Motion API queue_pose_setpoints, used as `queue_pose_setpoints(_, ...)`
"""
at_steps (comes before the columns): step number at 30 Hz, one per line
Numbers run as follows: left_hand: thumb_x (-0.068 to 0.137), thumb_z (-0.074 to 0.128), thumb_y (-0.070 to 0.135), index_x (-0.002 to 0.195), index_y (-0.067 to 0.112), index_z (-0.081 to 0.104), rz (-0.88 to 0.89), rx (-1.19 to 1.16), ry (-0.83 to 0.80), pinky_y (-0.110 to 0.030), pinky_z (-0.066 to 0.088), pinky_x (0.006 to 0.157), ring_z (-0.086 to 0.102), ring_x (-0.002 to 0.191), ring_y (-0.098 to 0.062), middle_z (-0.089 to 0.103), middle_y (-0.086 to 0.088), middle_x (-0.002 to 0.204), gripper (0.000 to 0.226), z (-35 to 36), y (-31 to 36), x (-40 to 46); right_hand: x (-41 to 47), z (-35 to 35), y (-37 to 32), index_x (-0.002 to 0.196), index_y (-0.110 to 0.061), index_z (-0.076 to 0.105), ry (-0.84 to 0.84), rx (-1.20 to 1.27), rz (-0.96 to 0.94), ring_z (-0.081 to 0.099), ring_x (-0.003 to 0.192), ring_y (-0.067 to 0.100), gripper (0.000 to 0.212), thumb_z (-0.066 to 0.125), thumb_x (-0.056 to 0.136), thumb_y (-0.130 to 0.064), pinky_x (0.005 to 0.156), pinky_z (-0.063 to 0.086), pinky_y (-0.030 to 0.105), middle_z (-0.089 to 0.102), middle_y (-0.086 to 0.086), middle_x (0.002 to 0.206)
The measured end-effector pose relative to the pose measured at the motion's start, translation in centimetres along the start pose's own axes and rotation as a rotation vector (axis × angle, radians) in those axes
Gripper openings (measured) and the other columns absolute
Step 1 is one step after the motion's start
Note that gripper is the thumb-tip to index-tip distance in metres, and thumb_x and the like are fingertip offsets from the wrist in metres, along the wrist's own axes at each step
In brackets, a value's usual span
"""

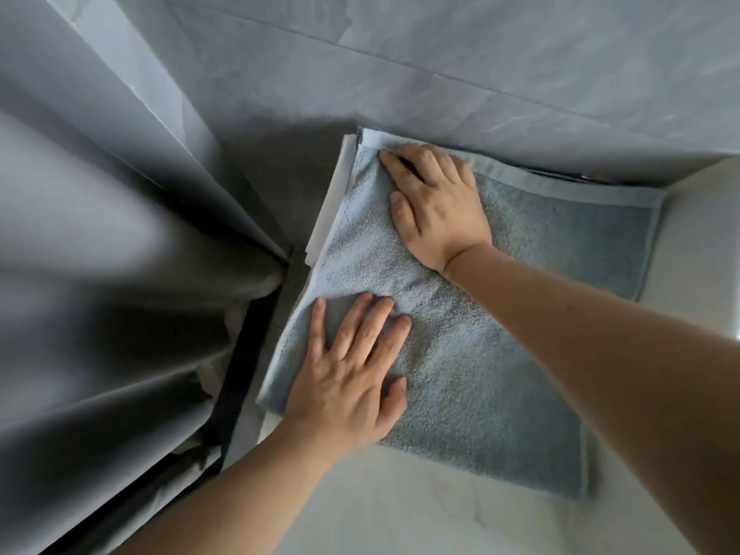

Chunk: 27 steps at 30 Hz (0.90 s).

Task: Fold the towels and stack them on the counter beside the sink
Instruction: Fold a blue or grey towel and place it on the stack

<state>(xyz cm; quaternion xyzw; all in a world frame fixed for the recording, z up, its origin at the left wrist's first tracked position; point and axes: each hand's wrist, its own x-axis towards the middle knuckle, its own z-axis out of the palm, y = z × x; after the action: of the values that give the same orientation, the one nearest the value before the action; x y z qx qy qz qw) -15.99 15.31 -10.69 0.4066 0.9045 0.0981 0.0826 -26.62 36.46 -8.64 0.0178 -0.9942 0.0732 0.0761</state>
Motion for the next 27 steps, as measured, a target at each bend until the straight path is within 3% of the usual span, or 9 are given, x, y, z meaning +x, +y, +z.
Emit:
queue_pose_setpoints(8,0.078,0.054,0.048,0.145,0.018,0.047,-0.006,0.069,0.006,-0.069,0.015,0.113,0.028,0.148,-0.028,0.037,-0.007,0.156,0.074,0.1,0.2,0.1,-0.3,-1.3,-0.3,0.142,-0.013,0.048,-0.034,0.066,0.035,0.044,0.132,0.024,0.048,0.037,0.099,-0.031,0.110,0.026,0.039,0.050,0.004,0.143)
queue_pose_setpoints(12,0.080,0.051,0.048,0.146,0.018,0.045,-0.009,0.084,0.020,-0.069,0.013,0.114,0.029,0.147,-0.030,0.036,-0.007,0.156,0.073,0.1,0.0,0.1,-4.2,-4.0,-2.0,0.134,-0.009,0.055,0.311,0.128,0.172,0.044,0.134,0.027,0.047,0.045,0.092,-0.026,0.111,0.026,0.042,0.052,0.008,0.141)
queue_pose_setpoints(14,0.081,0.050,0.047,0.147,0.019,0.044,-0.018,0.084,0.010,-0.068,0.013,0.115,0.028,0.147,-0.028,0.036,-0.006,0.155,0.072,-0.1,0.1,0.1,-9.8,-4.3,-3.8,0.139,-0.010,0.051,0.357,0.171,0.297,0.036,0.140,0.027,0.050,0.044,0.092,-0.024,0.114,0.023,0.042,0.045,0.008,0.148)
queue_pose_setpoints(18,0.081,0.052,0.047,0.146,0.021,0.046,-0.020,0.086,0.021,-0.067,0.015,0.114,0.030,0.146,-0.027,0.038,-0.005,0.154,0.070,-0.3,0.4,-0.1,-21.7,-2.9,-5.5,0.145,-0.015,0.045,0.015,0.077,0.478,0.031,0.143,0.028,0.053,0.039,0.095,-0.031,0.114,0.025,0.053,0.034,0.008,0.155)
queue_pose_setpoints(20,0.083,0.050,0.048,0.148,0.025,0.042,-0.018,0.097,0.011,-0.067,0.013,0.115,0.028,0.147,-0.027,0.035,-0.005,0.155,0.070,-0.3,0.3,0.0,-23.7,-2.1,-4.9,0.148,-0.018,0.041,-0.131,0.017,0.550,0.028,0.145,0.027,0.057,0.034,0.095,-0.038,0.116,0.019,0.055,0.028,0.007,0.158)
queue_pose_setpoints(27,0.085,0.046,0.050,0.151,0.029,0.038,-0.021,0.140,0.008,-0.067,0.013,0.115,0.027,0.147,-0.029,0.035,-0.007,0.156,0.070,0.1,0.3,-0.1,-23.9,-1.0,-4.2,0.152,-0.023,0.030,-0.221,-0.051,0.562,0.016,0.148,0.026,0.063,0.033,0.092,-0.043,0.117,0.009,0.059,0.019,0.003,0.161)
